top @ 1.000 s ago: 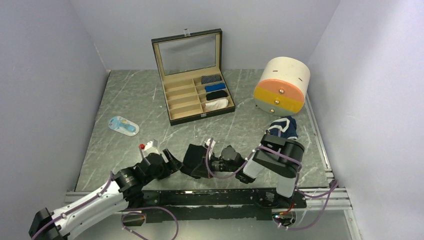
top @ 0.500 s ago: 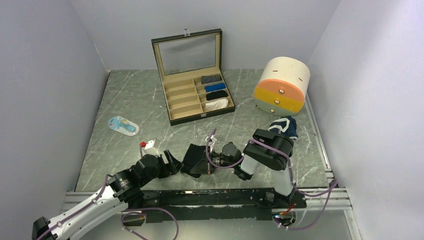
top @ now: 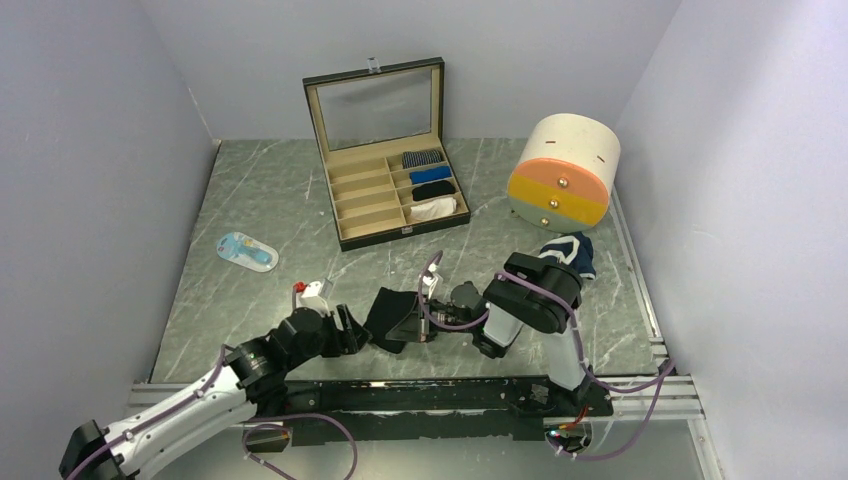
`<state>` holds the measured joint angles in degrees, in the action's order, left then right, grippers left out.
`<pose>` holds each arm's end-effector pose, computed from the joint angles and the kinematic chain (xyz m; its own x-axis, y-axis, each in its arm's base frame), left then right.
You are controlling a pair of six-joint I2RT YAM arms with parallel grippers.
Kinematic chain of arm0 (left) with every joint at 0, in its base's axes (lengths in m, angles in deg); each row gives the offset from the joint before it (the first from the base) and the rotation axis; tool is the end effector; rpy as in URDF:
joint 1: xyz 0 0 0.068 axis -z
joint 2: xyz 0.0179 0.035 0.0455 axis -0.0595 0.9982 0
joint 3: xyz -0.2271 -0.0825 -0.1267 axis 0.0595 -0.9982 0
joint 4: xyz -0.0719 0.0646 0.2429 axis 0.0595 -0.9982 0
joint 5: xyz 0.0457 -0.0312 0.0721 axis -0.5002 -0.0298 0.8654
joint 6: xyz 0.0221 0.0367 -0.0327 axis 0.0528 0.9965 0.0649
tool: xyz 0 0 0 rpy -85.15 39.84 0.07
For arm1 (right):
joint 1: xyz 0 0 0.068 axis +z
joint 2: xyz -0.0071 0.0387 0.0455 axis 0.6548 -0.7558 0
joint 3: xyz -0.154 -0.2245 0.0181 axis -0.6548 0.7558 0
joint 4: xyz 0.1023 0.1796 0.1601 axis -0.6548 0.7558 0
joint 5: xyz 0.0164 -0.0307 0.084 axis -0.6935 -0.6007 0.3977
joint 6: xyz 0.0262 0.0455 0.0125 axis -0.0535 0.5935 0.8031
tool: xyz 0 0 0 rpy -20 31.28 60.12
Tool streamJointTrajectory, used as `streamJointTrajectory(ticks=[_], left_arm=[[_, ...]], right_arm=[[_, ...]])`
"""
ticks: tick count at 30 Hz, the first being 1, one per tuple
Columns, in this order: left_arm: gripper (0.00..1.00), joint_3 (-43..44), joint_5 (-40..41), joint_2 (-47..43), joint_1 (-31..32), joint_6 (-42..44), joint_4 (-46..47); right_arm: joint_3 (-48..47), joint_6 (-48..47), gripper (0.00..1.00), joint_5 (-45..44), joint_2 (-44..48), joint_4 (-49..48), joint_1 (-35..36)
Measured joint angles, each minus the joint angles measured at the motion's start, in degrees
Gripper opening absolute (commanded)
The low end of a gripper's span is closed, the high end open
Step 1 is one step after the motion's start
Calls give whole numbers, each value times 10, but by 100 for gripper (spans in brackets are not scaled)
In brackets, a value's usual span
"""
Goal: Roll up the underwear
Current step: Roll the underwear to the center of the board.
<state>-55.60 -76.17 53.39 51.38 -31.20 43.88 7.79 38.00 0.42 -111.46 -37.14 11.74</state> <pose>0.0842 -0.0876 0.1463 -0.7690 -0.3068 -0.5608 0.1222 0.7906 -0.6001 0.1554 0.2322 0.0755 -0.9081 0.0117 -0.4185 -0.4010 0.2625 0.8776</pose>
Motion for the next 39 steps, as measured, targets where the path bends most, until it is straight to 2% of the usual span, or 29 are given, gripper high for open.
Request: streamJointTrajectory(ticks=[9,13,21,28,32,39], left_arm=[[75,-11,4,101,0,0,115],[71,-14,14,140,0,-17,165],[60,-18,29,222,0,-70,247],[53,-4,24,300,0,-76,303],[53,4,23,329,-1,-75,322],[52,22,20,364,-2,-68,333]], right_arm=[[0,4,5,-3,1,8,-5],[-2,3,9,-3,4,18,-7],[0,-11,27,-7,25,36,-10],[-2,-77,47,-27,108,159,-10],[-9,-125,52,-46,170,263,-10],[-31,-247,53,-120,297,458,4]])
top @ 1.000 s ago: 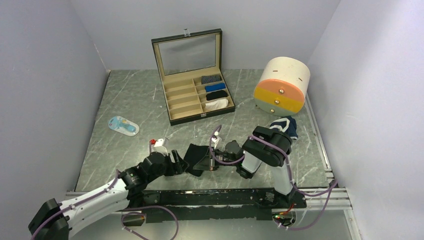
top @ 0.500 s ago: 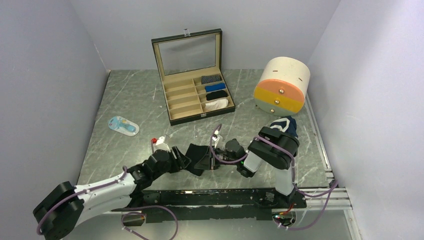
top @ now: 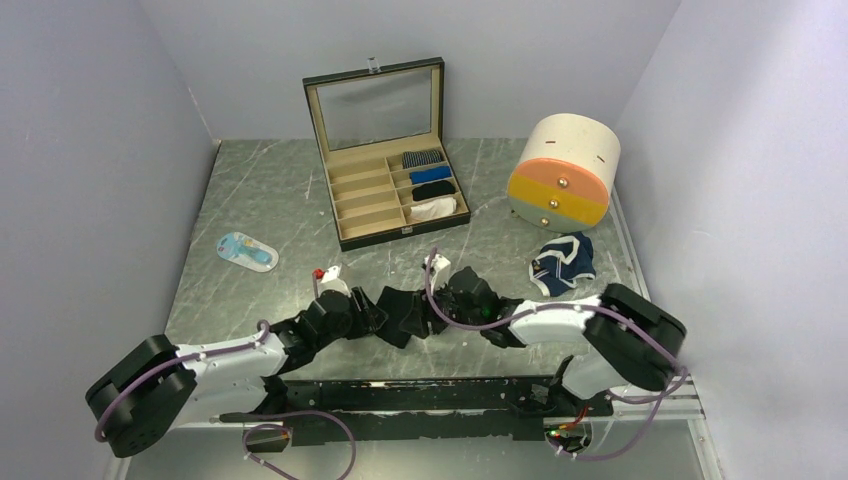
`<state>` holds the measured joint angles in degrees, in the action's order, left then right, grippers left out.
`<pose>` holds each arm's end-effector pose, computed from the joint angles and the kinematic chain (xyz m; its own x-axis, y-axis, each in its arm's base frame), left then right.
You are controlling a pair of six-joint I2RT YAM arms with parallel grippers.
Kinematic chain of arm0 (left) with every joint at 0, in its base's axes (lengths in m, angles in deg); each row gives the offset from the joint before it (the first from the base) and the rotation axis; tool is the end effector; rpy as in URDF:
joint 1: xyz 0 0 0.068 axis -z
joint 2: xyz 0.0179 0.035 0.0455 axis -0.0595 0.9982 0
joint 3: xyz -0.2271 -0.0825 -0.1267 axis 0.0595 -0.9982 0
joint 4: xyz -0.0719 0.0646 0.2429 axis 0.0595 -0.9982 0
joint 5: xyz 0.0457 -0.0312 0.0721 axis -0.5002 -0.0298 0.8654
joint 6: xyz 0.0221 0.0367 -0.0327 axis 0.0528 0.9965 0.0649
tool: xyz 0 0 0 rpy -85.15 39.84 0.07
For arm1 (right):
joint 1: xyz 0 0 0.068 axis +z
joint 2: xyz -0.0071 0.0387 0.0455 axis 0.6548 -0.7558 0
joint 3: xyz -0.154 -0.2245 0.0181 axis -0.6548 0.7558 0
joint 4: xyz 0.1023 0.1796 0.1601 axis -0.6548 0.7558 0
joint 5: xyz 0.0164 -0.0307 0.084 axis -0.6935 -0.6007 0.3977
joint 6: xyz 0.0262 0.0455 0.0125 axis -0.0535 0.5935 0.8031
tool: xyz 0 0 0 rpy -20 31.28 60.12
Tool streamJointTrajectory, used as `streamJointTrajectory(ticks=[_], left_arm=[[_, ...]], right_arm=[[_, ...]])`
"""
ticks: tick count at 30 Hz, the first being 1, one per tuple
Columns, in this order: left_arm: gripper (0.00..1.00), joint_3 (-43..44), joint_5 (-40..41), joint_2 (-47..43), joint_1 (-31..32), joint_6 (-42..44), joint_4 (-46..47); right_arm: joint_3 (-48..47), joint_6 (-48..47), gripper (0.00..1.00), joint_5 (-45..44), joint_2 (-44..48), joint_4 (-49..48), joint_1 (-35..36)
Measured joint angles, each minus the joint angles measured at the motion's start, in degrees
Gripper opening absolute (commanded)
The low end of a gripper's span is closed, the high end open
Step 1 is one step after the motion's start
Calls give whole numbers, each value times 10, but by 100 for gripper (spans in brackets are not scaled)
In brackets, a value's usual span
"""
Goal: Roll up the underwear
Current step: Roll the underwear to the center of the board.
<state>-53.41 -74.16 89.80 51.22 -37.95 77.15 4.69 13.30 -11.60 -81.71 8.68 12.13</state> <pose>0.1252 -0.1304 0.1266 -0.7634 -0.4090 -0.4999 0.0098 0.7666 -0.6421 0.1521 0.2195 0.1407 -0.7315 -0.1296 -0.6694 -0.6276 0.5119 0.5867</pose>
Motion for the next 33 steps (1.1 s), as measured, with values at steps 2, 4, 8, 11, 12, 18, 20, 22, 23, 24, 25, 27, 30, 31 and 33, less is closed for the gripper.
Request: streamJointTrajectory(ticks=[2,4,8,11,12,18,20,22,23,24,25,27,30,31,33], left_arm=[[52,5,0,7,0,0,0],[51,8,0,12,0,0,0],[47,10,0,17,0,-2,0],[45,10,0,17,-1,-6,-2],[44,10,1,17,-1,-9,-3],[41,10,4,17,-2,-16,-8],[40,12,4,17,-2,-16,-12],[39,14,5,20,-2,-16,-14],[39,15,5,22,-2,-16,-14],[39,16,4,23,-2,-16,-14],[39,16,4,25,-2,-16,-12],[39,17,4,29,-3,-16,-10],[38,20,2,34,-3,-16,-9],[38,21,2,36,-3,-16,-10],[39,21,2,36,-3,-16,-10]], right_arm=[[-13,-56,53,-53,46,51,20],[-26,-118,53,-112,80,79,72],[-31,-244,53,-205,104,82,167],[-31,-334,54,-282,86,78,239],[-33,-359,54,-308,71,75,257],[-43,-469,57,-425,-28,38,312],[-46,-497,57,-452,-52,18,322],[-50,-518,58,-472,-64,4,329],[-51,-528,59,-480,-66,-4,330],[-52,-536,59,-487,-68,-10,331],[-52,-543,60,-491,-68,-17,332],[-52,-554,59,-498,-70,-30,333],[-53,-562,55,-499,-81,-40,333],[-54,-563,53,-498,-89,-43,333],[-54,-563,44,-497,-105,-44,333]])
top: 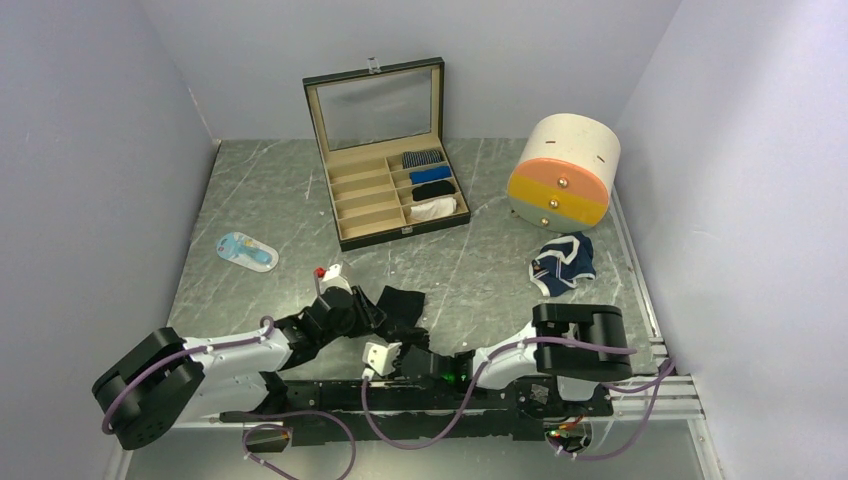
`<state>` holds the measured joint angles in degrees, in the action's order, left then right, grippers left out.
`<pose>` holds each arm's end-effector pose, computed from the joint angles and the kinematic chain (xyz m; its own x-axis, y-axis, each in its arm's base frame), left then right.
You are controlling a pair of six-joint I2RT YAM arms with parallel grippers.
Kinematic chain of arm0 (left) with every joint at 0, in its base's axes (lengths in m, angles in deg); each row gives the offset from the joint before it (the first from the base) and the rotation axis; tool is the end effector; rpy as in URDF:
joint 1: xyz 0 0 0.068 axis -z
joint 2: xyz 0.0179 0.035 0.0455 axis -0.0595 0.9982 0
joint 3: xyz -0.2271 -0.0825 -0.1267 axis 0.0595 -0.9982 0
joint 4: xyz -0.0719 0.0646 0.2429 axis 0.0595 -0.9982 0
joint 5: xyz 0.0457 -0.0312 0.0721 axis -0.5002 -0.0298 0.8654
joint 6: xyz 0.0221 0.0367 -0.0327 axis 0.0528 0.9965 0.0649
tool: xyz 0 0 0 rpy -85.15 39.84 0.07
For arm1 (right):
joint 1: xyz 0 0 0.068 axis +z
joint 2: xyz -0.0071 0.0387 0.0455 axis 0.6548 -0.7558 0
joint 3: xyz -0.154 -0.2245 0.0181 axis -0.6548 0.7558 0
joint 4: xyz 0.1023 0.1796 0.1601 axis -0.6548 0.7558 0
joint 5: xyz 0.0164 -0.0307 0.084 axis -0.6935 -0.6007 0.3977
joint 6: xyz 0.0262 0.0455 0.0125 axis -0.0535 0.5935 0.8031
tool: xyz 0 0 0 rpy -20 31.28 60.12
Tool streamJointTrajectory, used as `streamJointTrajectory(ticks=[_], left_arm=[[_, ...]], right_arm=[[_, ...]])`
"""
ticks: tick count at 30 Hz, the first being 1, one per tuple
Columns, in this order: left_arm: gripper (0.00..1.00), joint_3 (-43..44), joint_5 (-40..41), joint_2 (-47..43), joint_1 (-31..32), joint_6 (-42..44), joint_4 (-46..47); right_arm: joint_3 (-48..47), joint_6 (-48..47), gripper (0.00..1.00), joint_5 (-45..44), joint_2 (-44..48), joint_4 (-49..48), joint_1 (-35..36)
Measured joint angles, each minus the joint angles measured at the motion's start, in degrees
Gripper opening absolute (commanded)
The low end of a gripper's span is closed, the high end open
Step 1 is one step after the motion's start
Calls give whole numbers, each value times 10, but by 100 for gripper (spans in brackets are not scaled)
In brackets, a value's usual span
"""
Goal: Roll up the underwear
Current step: Roll the underwear to the center of the board.
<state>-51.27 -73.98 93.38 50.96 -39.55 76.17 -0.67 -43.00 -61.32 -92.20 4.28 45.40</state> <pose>0.1312 -0.1357 0.1255 -0.7734 -0.4201 -0.4748 -0.0343 0.7756 -0.6303 0.0381 0.2920 0.1260 0.3051 -0.6585 -0.6880 -0.7536 0.2748 -0.5971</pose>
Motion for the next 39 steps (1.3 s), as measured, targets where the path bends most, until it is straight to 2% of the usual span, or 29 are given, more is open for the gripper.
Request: streamJointTrajectory(ticks=[3,6,10,15,21,28,30,33,39], left_arm=[[42,0,-1,-2,0,-1,-1],[51,-1,-2,-8,0,-4,-5],[71,0,-4,-26,0,-13,-20],[80,5,-10,-49,0,-25,-42],[82,-11,-11,-99,0,-68,-78],[84,-33,-12,-140,0,-130,-88],[81,-33,-10,-139,0,-138,-90],[70,-32,-8,-129,0,-150,-88],[67,-24,-6,-78,0,-167,-56]], right_arm=[[3,7,26,-3,-14,-14,-4],[10,31,11,1,-14,-31,-10],[18,73,5,34,1,-36,-32],[35,140,5,142,31,-40,-90],[65,238,5,280,45,-89,-167],[75,303,5,335,18,-150,-196],[80,315,5,345,12,-170,-201],[94,330,5,359,7,-201,-209],[120,345,6,384,5,-244,-218]])
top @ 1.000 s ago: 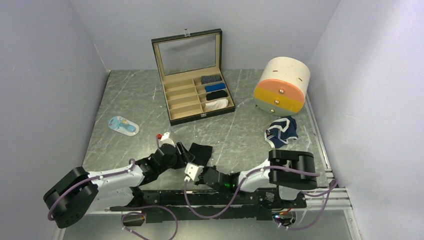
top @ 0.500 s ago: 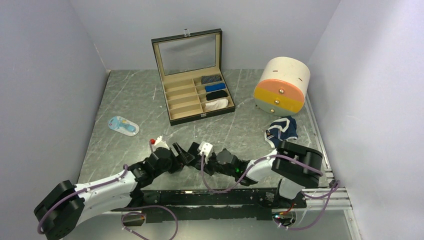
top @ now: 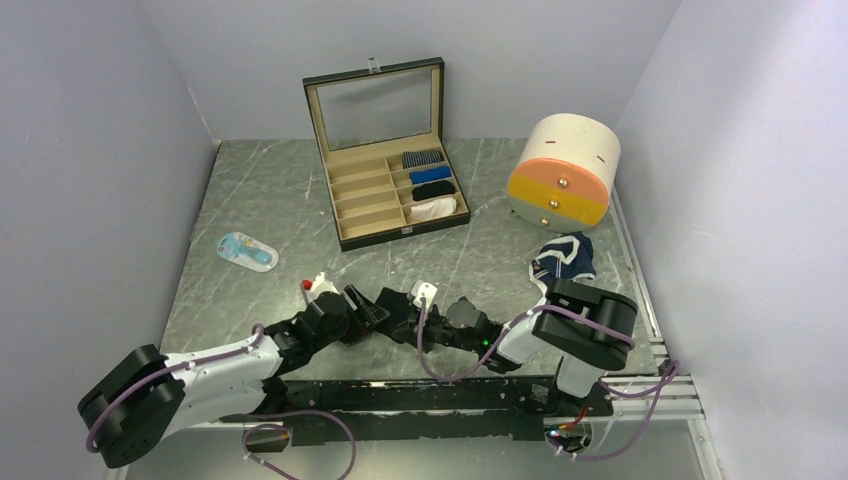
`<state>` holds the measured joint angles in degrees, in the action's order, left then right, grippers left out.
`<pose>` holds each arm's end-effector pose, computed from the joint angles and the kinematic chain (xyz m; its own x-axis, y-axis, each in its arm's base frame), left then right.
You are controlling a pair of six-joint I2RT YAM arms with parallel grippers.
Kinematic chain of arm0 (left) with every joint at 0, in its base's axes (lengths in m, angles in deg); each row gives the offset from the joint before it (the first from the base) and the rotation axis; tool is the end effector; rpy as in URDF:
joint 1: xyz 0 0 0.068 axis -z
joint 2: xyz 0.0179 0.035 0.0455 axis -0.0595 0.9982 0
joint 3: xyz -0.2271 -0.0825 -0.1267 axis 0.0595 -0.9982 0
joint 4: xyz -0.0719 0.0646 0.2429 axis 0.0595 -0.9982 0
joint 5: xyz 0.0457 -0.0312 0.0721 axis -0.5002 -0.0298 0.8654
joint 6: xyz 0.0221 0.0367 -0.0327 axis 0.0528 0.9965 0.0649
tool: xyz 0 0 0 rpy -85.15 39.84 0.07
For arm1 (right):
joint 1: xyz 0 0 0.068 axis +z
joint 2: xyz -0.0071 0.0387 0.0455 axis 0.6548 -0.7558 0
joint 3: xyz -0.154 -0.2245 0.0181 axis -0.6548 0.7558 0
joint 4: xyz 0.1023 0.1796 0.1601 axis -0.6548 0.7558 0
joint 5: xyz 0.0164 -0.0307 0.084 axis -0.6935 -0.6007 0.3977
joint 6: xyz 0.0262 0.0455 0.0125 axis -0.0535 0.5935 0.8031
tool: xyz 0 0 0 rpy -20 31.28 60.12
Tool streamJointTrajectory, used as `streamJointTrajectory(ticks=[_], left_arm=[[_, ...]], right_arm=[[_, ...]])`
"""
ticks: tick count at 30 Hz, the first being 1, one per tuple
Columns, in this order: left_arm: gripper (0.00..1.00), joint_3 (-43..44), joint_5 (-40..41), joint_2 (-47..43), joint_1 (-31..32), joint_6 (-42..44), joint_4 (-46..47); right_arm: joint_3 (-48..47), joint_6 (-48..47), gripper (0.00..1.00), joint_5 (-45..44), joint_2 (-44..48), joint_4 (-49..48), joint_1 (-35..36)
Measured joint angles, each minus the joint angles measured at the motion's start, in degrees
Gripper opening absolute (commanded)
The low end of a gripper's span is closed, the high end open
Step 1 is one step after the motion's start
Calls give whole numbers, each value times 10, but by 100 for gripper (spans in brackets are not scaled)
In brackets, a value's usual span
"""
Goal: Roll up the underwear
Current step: Roll the underwear to the center of the board.
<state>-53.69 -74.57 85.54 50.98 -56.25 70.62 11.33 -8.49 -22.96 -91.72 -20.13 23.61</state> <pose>0.1191 -0.1230 0.1269 -0.7378 -0.6198 -0.2675 -0.2545 0.6224 -0.7402 0.1099 0.2389 0.1193 -0.2867 -0.1899 -0.9390 -0.9041 0.3779 0.1996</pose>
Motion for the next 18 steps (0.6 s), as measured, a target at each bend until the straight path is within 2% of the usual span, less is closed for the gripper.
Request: streamJointTrajectory(ticks=[3,7,9,10,12,15,18], left_arm=[[65,8,5,17,0,-8,5],[41,5,17,20,2,-16,5],[30,-3,24,20,2,-20,9],[24,-8,25,20,2,-23,15],[14,-13,26,22,2,-23,25],[6,-11,27,23,3,-22,23],[5,-1,28,23,3,-17,6]], right_arm=[[2,0,6,6,0,-3,0],[4,0,7,10,-1,-8,0],[4,0,10,13,-2,-8,-1],[4,-1,17,15,-2,-9,-1],[3,-4,37,18,-3,-9,-1],[-2,-9,48,26,6,9,1],[-13,-29,55,21,46,78,8]])
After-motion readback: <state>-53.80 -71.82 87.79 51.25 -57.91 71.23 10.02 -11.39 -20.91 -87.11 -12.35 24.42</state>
